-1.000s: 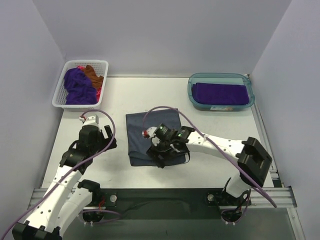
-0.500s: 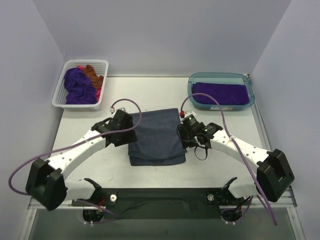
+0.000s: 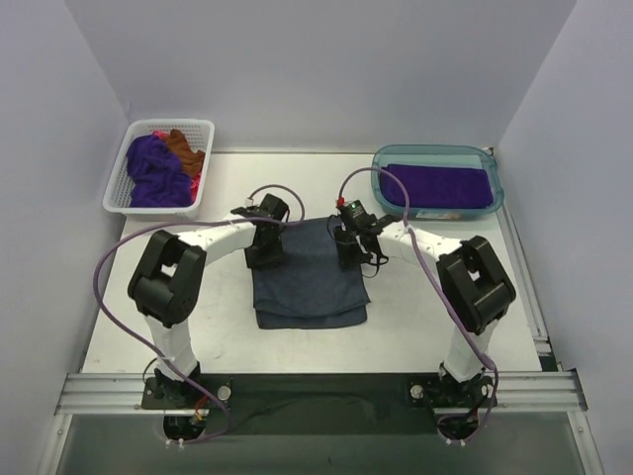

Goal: Fold and stack the towels
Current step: Fold the towel

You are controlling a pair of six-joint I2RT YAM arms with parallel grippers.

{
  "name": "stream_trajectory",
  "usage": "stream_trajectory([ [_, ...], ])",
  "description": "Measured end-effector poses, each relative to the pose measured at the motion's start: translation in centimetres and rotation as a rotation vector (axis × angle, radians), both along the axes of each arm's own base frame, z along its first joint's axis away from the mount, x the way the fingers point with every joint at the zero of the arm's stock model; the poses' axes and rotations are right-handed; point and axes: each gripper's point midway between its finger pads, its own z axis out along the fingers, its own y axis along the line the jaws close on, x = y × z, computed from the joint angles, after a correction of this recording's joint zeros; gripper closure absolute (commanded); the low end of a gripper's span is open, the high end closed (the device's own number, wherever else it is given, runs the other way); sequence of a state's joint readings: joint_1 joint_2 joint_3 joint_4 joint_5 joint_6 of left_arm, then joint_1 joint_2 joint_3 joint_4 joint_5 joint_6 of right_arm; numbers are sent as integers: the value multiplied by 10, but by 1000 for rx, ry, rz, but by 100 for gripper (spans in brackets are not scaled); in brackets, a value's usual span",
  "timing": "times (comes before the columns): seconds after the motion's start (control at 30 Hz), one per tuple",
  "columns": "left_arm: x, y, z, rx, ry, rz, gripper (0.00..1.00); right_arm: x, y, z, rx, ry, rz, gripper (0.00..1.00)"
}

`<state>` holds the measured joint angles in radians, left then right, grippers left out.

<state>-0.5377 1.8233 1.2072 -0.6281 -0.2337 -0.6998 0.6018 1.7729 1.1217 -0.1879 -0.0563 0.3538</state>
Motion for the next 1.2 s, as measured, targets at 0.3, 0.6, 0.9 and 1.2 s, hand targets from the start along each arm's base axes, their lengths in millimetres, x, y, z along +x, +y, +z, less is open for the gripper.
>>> stream_trajectory([
  [0.3, 68, 4, -6, -18, -13, 43, 36, 53, 10, -17, 68, 35, -59, 70],
  [0.6, 51, 2, 27, -56, -54, 43, 18, 48, -2, 12, 126, 2, -118, 57],
  [0.9, -12, 12, 87, -151, -185, 129, 18, -14, -31, 43, 251, -47, -314, 38],
  [1.2, -33, 23, 27, -60, -16, 197, 23, -58, -52, -9, 225, 61, -479, 32],
])
